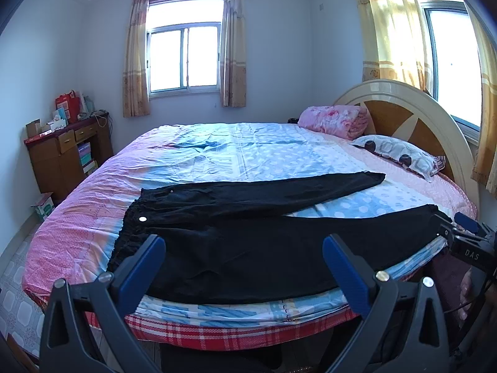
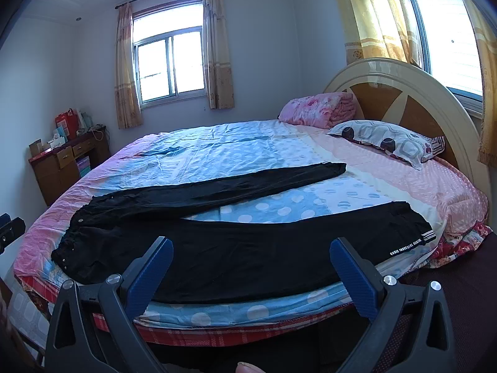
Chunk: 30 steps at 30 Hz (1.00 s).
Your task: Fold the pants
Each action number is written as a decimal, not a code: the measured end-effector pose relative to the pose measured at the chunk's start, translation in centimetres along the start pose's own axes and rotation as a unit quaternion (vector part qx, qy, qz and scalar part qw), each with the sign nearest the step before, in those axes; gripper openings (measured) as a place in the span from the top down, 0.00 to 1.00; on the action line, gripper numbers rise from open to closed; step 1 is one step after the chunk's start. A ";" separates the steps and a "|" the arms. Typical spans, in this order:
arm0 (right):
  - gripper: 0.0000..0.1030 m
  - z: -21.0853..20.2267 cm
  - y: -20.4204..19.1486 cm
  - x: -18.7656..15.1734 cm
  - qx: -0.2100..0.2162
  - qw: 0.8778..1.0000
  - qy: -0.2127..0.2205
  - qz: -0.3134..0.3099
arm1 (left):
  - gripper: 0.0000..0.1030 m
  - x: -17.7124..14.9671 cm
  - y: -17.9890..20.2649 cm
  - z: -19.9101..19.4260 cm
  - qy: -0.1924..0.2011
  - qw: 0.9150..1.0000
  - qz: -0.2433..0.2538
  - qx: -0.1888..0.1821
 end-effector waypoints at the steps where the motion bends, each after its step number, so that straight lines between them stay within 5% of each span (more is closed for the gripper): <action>1: 0.01 0.0 0.0 0.0 0.000 1.000 0.000 0.000 | 0.00 -0.1 0.0 0.1 -0.001 1.000 0.001 0.001; 17: 0.01 3.0 -1.2 -1.9 0.015 0.999 -0.030 -0.031 | 0.00 -4.6 1.0 5.5 -0.066 0.997 0.035 0.001; 21: 0.01 4.3 -2.0 -1.9 0.068 0.996 -0.028 -0.045 | 0.00 -3.5 -0.5 8.1 -0.052 0.997 0.052 0.026; 30: 0.01 10.5 0.0 1.4 0.032 0.995 -0.054 -0.072 | 0.00 1.4 -7.9 16.5 -0.065 0.992 0.028 0.102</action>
Point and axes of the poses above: each gripper's, at about its wrist camera, not at the fingertips, and z roughly the way its jaws point, y to its right, x to its top, the point moved 8 cm from there along z, roughly the way its jaws point, and after that the axes turned 12 degrees about -z, right-handed, at the moved point
